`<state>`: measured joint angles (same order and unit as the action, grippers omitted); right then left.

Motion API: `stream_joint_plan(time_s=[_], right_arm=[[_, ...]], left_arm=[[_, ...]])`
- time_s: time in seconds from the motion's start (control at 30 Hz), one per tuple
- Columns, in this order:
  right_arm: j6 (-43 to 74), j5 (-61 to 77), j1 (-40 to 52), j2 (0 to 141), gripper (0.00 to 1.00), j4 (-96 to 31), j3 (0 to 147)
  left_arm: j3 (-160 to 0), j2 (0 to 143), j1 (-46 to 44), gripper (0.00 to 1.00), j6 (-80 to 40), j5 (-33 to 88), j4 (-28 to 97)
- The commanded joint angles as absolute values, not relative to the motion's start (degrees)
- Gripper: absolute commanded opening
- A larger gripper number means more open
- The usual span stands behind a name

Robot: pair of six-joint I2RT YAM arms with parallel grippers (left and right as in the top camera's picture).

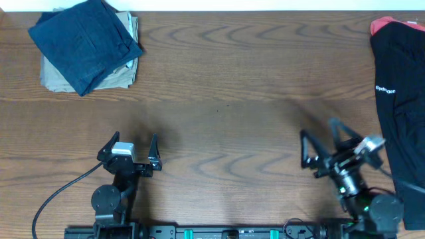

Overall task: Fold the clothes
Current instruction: 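Move the right gripper to the black t-shirt at the right edge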

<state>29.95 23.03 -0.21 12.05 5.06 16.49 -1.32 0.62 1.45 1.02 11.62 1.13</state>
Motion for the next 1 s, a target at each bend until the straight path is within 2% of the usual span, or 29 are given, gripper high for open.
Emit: stream_joint_plan(time_s=[0.0, 0.1, 0.17, 0.5, 0.63, 0.97], right_arm=[[17.72, 10.31, -0.60, 21.15, 0.99, -0.23, 27.05], [19.07, -3.92, -0.89, 33.06, 0.99, -11.46, 38.17], [18.70, -8.75, -1.72, 41.60, 0.99, -17.34, 45.19], [13.37, -9.28, -13.41, 80.29, 0.99, -43.51, 81.54], [7.86, -9.69, -17.34, 86.83, 0.99, -43.92, 86.89], [10.20, -9.67, -30.39, 96.25, 0.99, -45.98, 87.29]], left_arm=[[-0.23, 0.23, 1.69, 0.98, 0.34, 12.38, 2.85], [-0.23, 0.23, 1.69, 0.98, 0.34, 12.38, 2.85], [-0.23, 0.23, 1.69, 0.98, 0.34, 12.38, 2.85], [-0.23, 0.23, 1.69, 0.98, 0.34, 12.38, 2.87], [-0.23, 0.23, 1.69, 0.98, 0.32, 12.38, 2.85], [-0.23, 0.23, 1.69, 0.98, 0.32, 12.38, 2.85]])
